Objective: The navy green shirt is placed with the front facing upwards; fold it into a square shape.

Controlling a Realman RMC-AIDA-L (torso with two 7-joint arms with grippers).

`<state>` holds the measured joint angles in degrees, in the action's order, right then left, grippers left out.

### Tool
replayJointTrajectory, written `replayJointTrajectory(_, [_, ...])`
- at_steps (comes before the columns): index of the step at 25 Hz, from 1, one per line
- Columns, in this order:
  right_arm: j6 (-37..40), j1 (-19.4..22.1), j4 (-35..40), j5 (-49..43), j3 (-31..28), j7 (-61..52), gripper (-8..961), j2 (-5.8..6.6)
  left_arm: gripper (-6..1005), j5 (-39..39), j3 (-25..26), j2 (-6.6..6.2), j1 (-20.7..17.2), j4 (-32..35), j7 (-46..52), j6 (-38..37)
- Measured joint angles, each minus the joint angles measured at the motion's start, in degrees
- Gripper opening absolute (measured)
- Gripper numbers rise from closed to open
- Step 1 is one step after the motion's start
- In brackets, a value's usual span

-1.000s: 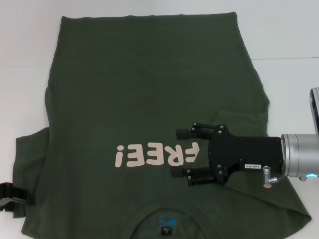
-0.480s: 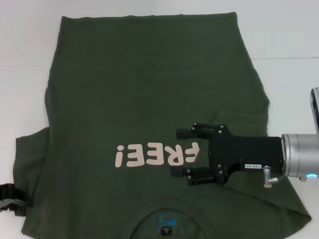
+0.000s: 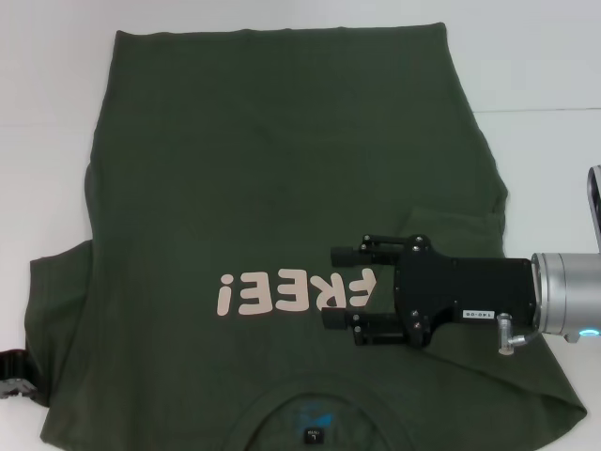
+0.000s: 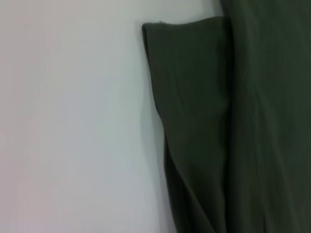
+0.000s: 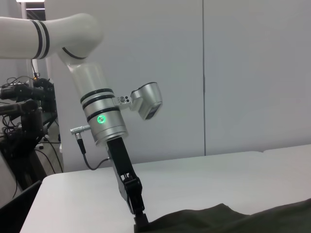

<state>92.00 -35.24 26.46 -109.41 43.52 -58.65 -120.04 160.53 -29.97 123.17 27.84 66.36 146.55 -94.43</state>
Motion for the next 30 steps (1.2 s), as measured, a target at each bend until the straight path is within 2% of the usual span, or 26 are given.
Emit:
replayJointTrajectory(5, [0.3,0.0,0.0,0.0,0.0,0.0,775,-0.02,-4,0.0,-0.2,0.03,0.0,0.1,-0.3,0.0])
replayJointTrajectory(10, [0.3,0.0,0.0,0.0,-0.3,-0.1,764,-0.02,0,0.6,-1.9,0.57,-0.6,2.7,-0.3,0.9])
replayJointTrajectory(16, [0.2,0.0,0.0,0.0,-0.4,-0.2,766,-0.02,1,3.0,-2.9,0.71,-0.8,3.5,0.1,2.8])
replayJointTrajectory(30, [0.0,0.0,0.0,0.0,-0.5,-0.3,766,-0.02,1,3.1,-3.2,0.76,-1.4,5.2,-0.1,4.2])
